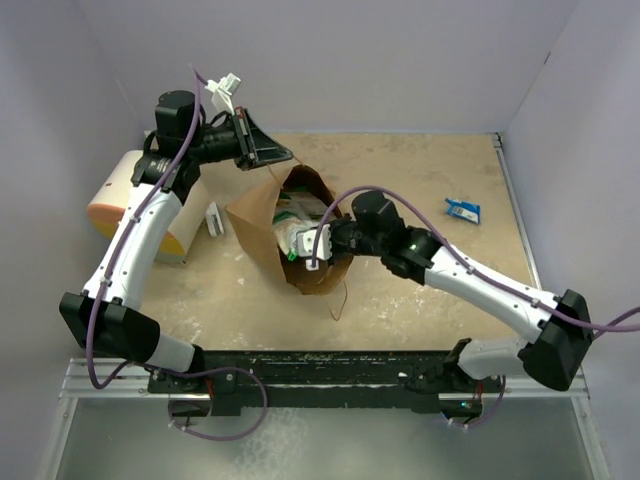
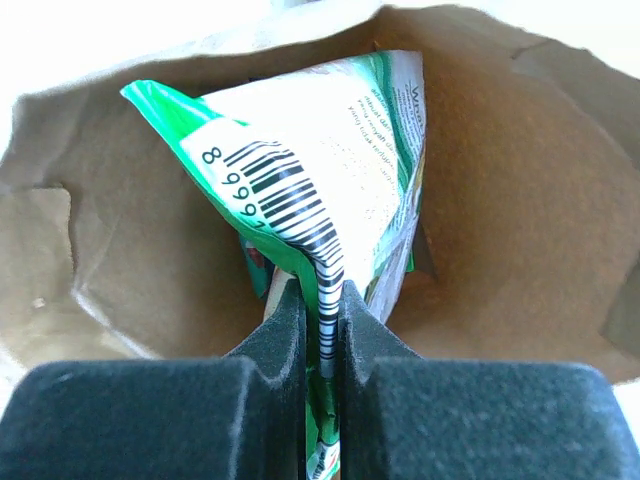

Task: Take the snacks out of the paper bag
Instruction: Take out the snack from the paper bag.

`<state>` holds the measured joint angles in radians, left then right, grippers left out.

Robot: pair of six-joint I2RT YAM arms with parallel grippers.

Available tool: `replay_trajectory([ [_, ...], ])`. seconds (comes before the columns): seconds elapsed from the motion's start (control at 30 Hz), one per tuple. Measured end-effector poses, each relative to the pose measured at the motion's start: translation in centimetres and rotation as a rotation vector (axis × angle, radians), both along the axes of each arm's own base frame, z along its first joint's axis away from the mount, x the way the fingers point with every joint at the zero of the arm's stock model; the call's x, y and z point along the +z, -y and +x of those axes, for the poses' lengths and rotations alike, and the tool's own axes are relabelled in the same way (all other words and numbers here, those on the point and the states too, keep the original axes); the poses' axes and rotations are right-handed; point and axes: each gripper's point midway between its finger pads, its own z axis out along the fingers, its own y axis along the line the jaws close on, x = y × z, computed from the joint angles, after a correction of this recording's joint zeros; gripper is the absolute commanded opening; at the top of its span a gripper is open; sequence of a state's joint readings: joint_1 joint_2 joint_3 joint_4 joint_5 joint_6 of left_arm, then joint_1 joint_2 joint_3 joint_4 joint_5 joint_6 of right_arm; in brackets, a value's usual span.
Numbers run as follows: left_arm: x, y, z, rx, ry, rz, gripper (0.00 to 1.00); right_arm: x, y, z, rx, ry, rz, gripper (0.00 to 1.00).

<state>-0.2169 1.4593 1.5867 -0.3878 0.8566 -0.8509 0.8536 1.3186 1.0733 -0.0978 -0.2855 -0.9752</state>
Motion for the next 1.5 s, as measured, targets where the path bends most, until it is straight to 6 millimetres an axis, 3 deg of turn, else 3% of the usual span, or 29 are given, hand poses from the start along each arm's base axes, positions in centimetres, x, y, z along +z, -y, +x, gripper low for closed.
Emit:
replay_trajectory([
  [0.6,0.1,-0.4,0.4,0.025,0.006,0.005,0.0,12.7,5.2,-7.7,-0.338,-0.649,0.382,0.0],
  [0.9,-0.2,-0.6,0.8,0.044,0.018,0.023,0.0,18.5,10.6,-11.8,-0.448,-0.756,0.556,0.0],
  [1.07,-0.7,-0.8,1.0,0.061,0.006,0.04,0.0,19.8,14.8,-13.0,-0.59,-0.765,0.645,0.0],
  [1.23,-1.0,-0.9,1.0,0.066,-0.004,0.047,0.0,19.8,19.5,-11.3,-0.866,-0.711,0.781,0.0],
  [1.37,-1.0,-0.9,1.0,0.068,-0.001,0.05,0.0,18.4,23.0,-7.7,-1.176,-0.577,0.866,0.0],
  [1.5,-1.0,-0.9,0.9,0.067,-0.005,0.051,0.0,15.5,23.6,-3.7,-1.383,-0.427,0.85,0.0],
])
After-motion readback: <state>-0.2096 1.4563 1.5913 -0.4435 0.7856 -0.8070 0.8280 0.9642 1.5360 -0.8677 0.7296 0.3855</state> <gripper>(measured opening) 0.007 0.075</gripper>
